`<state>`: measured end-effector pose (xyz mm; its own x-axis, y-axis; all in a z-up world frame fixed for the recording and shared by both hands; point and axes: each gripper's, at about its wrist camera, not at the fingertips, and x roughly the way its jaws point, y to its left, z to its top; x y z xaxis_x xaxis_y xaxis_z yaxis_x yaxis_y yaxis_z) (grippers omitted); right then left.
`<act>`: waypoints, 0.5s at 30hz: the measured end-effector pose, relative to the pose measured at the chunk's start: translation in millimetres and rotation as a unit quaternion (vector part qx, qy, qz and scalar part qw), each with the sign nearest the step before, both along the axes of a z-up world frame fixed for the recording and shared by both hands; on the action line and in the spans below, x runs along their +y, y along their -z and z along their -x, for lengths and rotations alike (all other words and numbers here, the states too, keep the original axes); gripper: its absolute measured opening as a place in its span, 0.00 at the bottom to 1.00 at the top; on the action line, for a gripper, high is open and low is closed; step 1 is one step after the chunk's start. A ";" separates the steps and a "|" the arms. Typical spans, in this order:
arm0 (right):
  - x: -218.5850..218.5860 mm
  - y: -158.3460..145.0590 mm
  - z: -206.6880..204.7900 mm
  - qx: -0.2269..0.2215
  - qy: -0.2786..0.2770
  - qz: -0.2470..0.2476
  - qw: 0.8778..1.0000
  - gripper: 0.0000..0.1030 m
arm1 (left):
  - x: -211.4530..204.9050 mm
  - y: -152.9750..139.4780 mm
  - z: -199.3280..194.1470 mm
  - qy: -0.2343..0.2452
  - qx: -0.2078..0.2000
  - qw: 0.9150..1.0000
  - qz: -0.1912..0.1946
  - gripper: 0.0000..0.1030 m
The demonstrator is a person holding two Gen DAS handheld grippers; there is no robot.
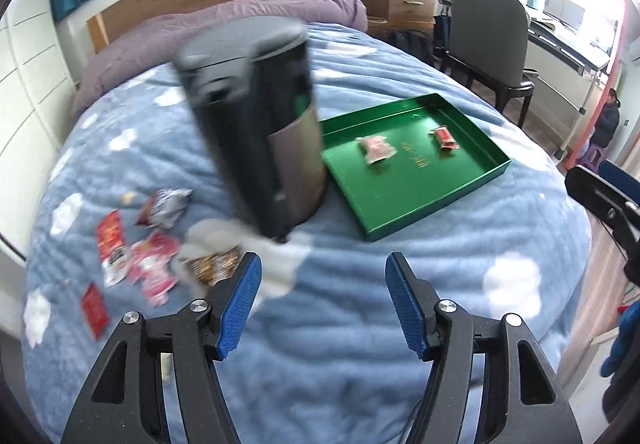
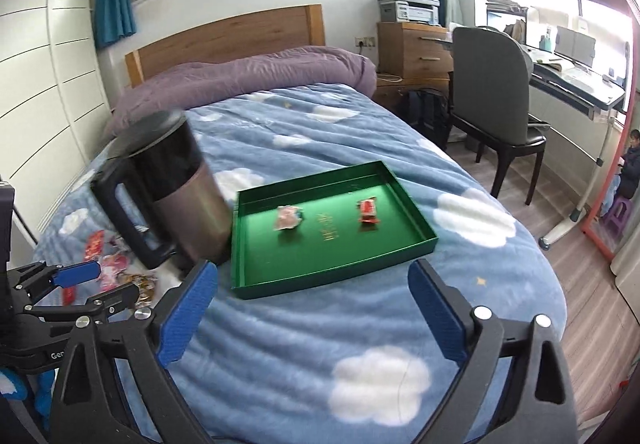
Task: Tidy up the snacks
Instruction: 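Open both tools to drop the candy and red bar into the tray, then move both tools back toward the remaining snacks on the blanket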
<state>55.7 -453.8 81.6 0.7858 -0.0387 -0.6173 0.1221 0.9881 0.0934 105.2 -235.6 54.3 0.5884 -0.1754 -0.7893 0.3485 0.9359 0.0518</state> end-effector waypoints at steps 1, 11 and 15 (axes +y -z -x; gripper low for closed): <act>7.8 -2.1 5.0 -0.002 -0.003 0.001 1.000 1.00 | 11.7 -2.2 6.3 -0.004 -0.001 1.000 0.005 0.62; 83.8 -8.5 36.5 -0.005 -0.048 -0.018 0.999 1.00 | 96.1 -13.8 51.5 -0.034 -0.019 0.999 0.031 0.78; 115.4 -7.9 45.7 -0.004 -0.065 -0.016 0.998 1.00 | 131.7 -15.1 62.8 -0.057 -0.026 0.997 0.034 0.79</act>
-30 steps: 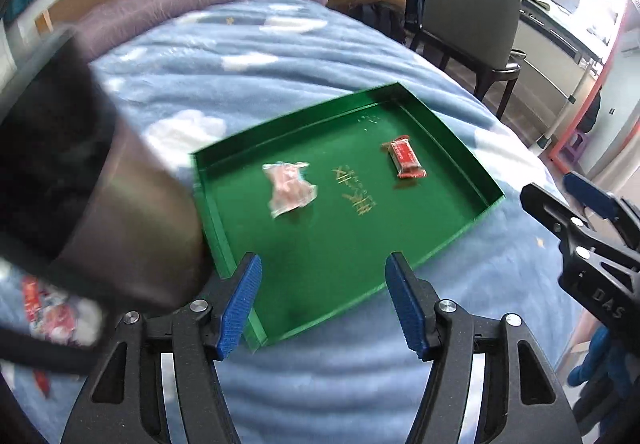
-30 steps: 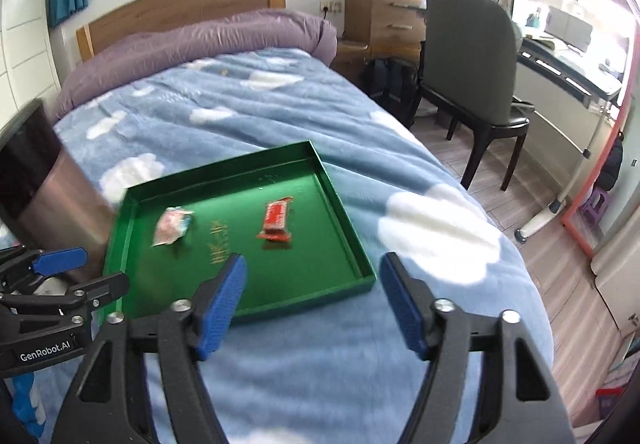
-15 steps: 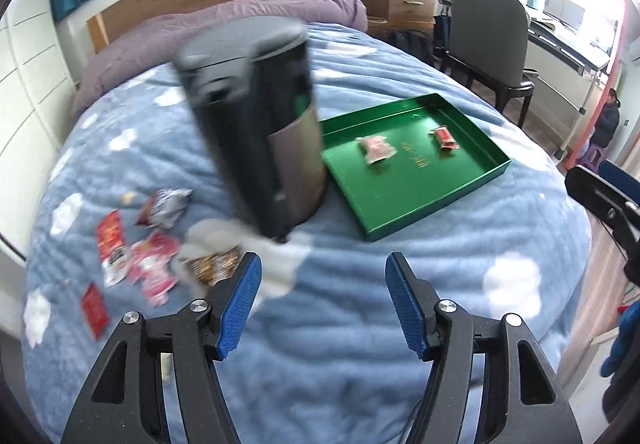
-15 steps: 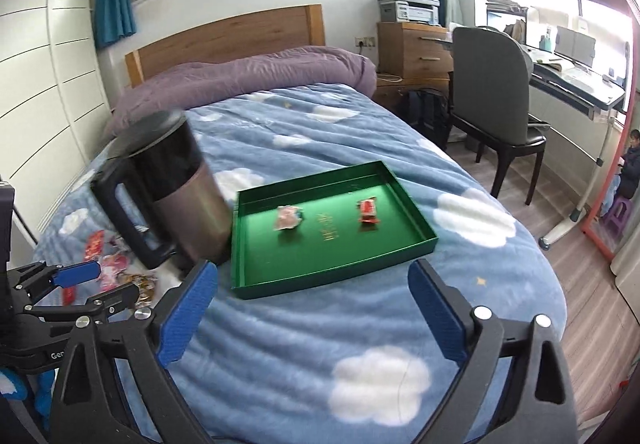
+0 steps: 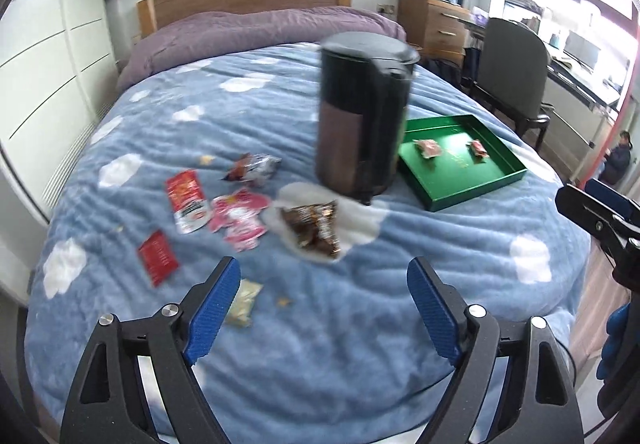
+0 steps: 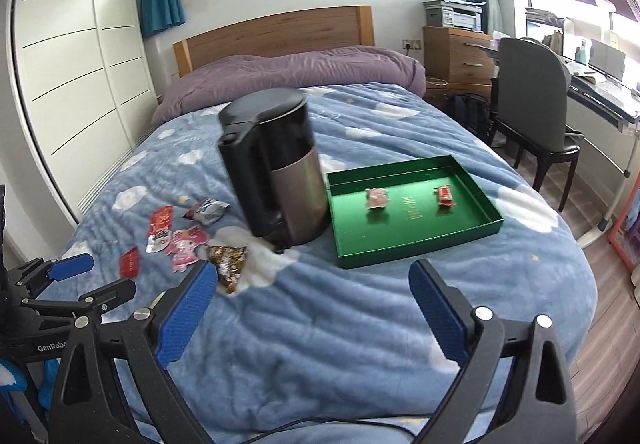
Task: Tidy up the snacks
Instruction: 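Move both tools back toward the remaining snacks on the blanket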
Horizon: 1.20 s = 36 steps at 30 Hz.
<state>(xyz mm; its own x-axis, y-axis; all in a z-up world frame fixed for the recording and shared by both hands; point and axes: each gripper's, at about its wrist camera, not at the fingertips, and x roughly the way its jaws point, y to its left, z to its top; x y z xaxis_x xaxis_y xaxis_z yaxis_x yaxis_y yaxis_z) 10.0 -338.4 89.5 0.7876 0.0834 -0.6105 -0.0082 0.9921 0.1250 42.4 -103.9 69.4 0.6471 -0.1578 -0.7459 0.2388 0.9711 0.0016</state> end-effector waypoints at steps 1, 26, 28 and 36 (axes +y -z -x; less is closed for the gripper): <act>6.4 -0.1 1.0 0.001 -0.003 0.002 1.000 1.00 | 9.8 0.8 2.3 -0.008 0.000 1.000 0.001 0.79; 127.6 57.2 -43.3 0.064 -0.067 0.033 0.995 1.00 | 170.5 59.8 -14.3 -0.165 0.043 0.985 0.034 0.80; 130.3 66.3 -51.0 0.072 -0.063 0.030 0.995 1.00 | 180.7 67.8 -19.7 -0.173 0.051 0.983 0.039 0.80; 140.4 108.3 -89.9 0.111 -0.055 0.021 0.992 1.00 | 205.6 97.7 -50.7 -0.196 0.080 0.976 0.051 0.82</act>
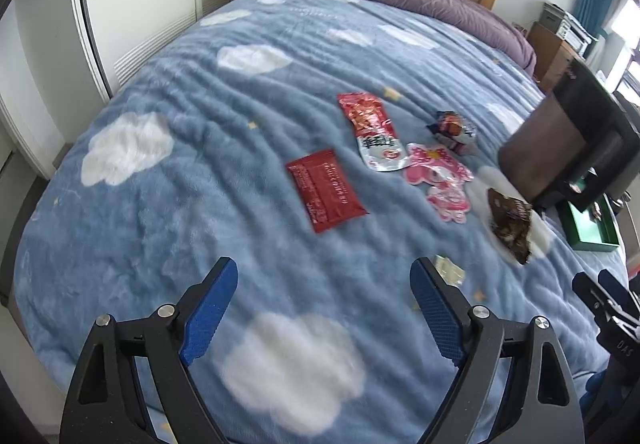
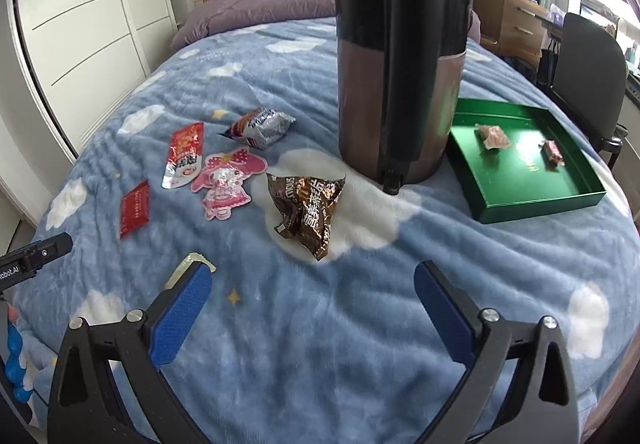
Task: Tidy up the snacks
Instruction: 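Move both tools back toward the remaining snacks on the blanket, then grasp the red packet with the left tool while the right tool grasps the brown chocolate bag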
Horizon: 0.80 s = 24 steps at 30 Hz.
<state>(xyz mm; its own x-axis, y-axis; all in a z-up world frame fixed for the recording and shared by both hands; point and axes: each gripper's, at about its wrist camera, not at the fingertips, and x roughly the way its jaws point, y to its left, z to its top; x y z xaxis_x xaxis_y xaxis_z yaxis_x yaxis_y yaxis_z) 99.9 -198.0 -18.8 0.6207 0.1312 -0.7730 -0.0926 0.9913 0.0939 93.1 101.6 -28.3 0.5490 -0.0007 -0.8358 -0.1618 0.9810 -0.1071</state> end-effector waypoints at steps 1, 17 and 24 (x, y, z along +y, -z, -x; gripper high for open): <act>1.5 4.3 -4.7 0.004 0.000 0.000 1.000 1.00 | 2.5 4.2 -5.4 -0.003 0.004 1.000 0.004 0.82; 21.8 65.0 -85.8 0.049 0.028 0.002 0.998 1.00 | 26.4 66.2 -94.6 -0.051 0.064 0.996 0.045 0.82; 27.6 78.2 -104.0 0.064 0.025 0.006 0.998 1.00 | 26.9 86.8 -115.9 -0.061 0.086 0.993 0.053 0.82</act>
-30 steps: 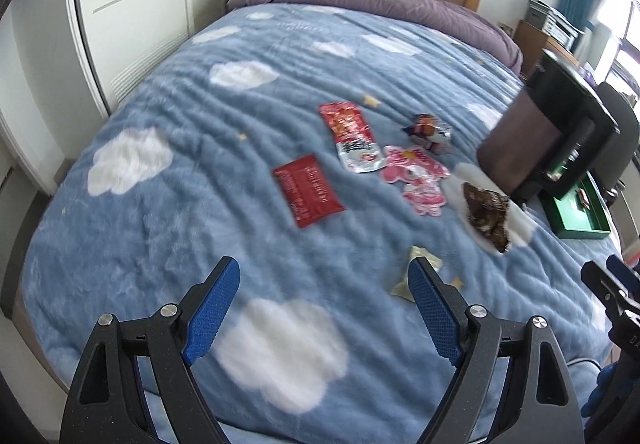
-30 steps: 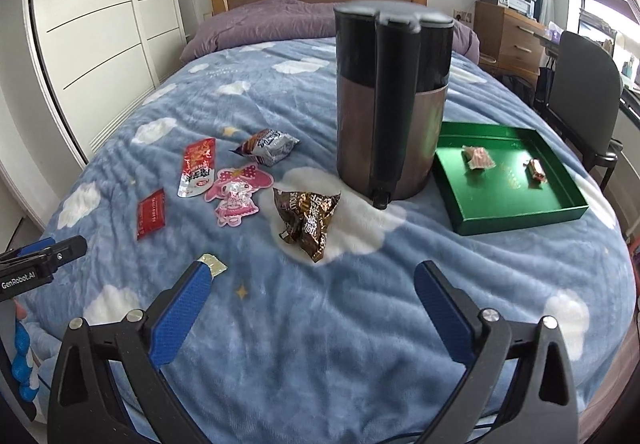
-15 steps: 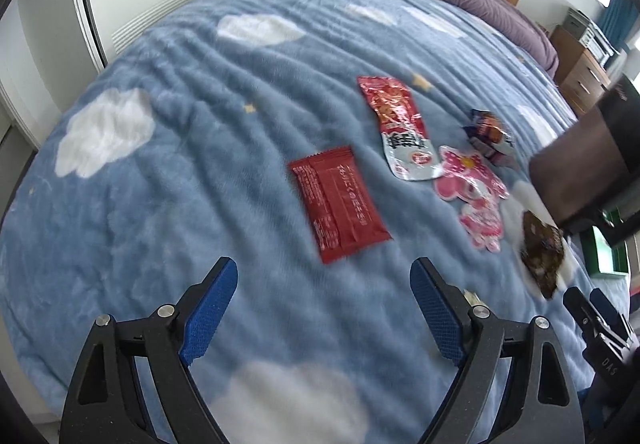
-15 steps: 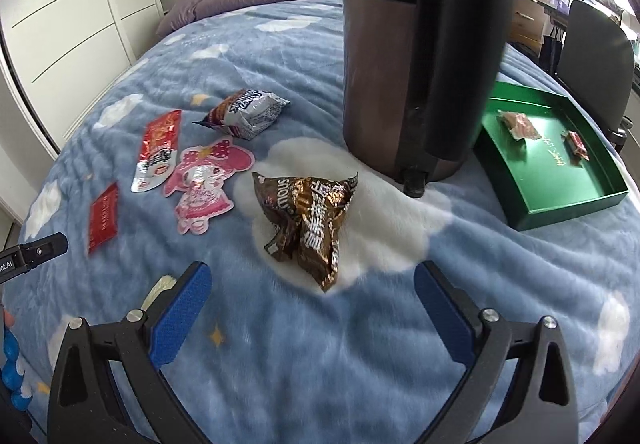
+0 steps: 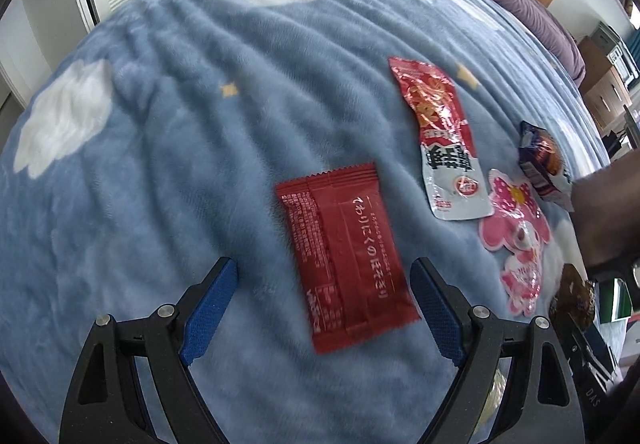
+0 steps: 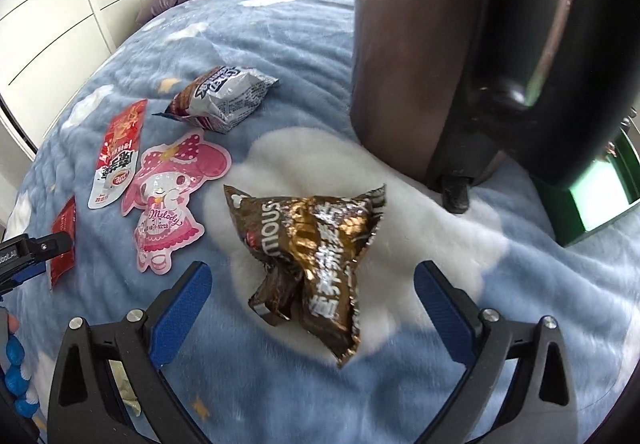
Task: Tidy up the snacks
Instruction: 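Grasp the red packet with the left tool while the right tool grasps the brown chocolate bag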
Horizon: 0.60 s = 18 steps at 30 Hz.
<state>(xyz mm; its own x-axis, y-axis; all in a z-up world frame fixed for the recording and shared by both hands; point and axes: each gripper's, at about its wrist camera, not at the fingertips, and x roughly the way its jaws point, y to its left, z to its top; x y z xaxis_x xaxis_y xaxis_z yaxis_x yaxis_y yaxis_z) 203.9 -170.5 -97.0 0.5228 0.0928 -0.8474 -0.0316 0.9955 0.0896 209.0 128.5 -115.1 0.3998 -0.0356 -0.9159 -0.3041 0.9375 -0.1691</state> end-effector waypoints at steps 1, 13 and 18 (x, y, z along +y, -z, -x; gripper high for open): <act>1.3 1.2 -0.9 0.001 -0.003 0.000 1.000 1.00 | 0.3 2.0 -1.5 -0.001 0.002 1.000 -0.002 0.82; 7.1 10.9 -7.4 0.009 -0.015 0.000 1.000 0.64 | 2.1 10.5 -16.4 -0.018 0.011 1.000 -0.007 0.72; 4.2 9.2 -7.8 0.007 -0.021 -0.005 1.000 0.47 | 7.5 11.2 -15.3 -0.030 0.013 0.999 -0.006 0.58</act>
